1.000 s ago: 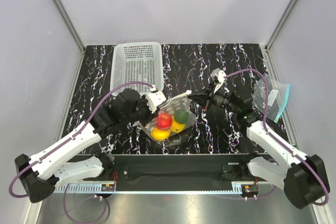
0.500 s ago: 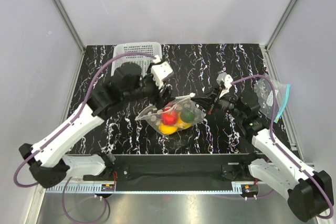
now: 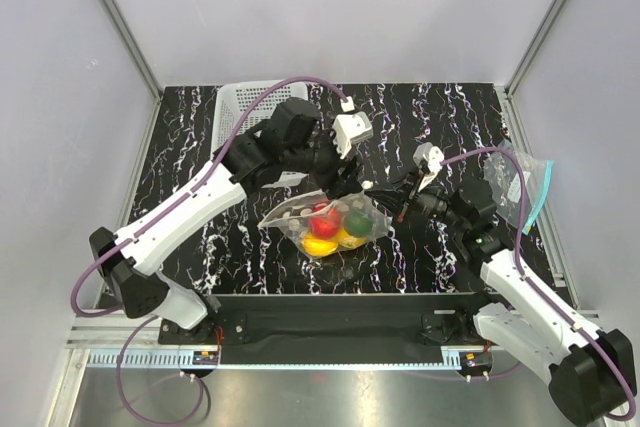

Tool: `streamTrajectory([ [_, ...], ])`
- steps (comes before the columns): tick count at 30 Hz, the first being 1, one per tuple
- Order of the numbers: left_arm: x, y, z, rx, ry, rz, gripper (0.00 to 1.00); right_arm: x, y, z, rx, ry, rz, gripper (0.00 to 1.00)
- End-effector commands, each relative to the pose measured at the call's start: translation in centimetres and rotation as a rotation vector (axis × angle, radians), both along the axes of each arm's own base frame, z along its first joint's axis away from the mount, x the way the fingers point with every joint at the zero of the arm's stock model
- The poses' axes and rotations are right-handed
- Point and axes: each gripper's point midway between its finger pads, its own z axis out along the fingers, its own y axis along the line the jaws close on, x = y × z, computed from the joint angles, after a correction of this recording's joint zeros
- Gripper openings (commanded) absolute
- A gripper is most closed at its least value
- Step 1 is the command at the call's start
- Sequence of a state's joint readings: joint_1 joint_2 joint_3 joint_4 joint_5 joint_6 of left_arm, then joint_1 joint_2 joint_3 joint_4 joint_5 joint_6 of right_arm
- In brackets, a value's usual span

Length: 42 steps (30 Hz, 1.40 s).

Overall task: Place the food in the zip-top bag and seal the zipper
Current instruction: Zip the zipper food storage bag at the center of the board.

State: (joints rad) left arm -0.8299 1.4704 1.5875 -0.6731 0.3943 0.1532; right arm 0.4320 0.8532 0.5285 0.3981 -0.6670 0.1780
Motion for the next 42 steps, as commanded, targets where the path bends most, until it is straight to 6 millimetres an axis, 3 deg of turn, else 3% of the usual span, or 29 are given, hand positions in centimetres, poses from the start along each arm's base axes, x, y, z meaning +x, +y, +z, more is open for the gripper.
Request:
streamTrajectory([
  [1, -0.8, -0.9, 3.2, -0.079, -0.028, -0.068, 0.65, -0.4, 0.0, 1.5, 0.02, -0.072, 0.007, 0.0],
  [14, -1.1, -2.7, 2.6, -0.099, 0.032, -0.133, 0.53, -0.7, 0.0, 1.8, 0.023, -0.078, 0.016, 0.0],
  [17, -0.9, -3.1, 2.4, -0.097, 0.048, -0.134, 0.43, -0.8, 0.1, 1.9, 0.024, -0.081, 0.019, 0.0],
  [21, -0.9, -3.5, 2.4, -0.1, 0.065, -0.142, 0.4, -0.9, 0.0, 1.9, 0.023, -0.083, 0.019, 0.0],
  [26, -1.1, -3.6, 2.2, -0.097, 0.069, -0.155, 0.29, -0.9, 0.0, 2.0, 0.025, -0.084, 0.018, 0.0],
  [27, -1.2, -3.5, 2.1, -0.095, 0.072, -0.156, 0.22, -1.0, 0.0, 2.0, 0.025, -0.085, 0.018, 0.0],
  [32, -1.4, -3.4, 2.0, -0.091, 0.076, -0.167, 0.08, -0.8, 0.0, 2.0, 0.025, -0.082, 0.012, 0.0],
  [42, -1.7, -2.4, 1.5, -0.061, 0.043, -0.171, 0.01, 0.1, -0.5, 1.9, 0.041, -0.044, -0.05, 0.0],
])
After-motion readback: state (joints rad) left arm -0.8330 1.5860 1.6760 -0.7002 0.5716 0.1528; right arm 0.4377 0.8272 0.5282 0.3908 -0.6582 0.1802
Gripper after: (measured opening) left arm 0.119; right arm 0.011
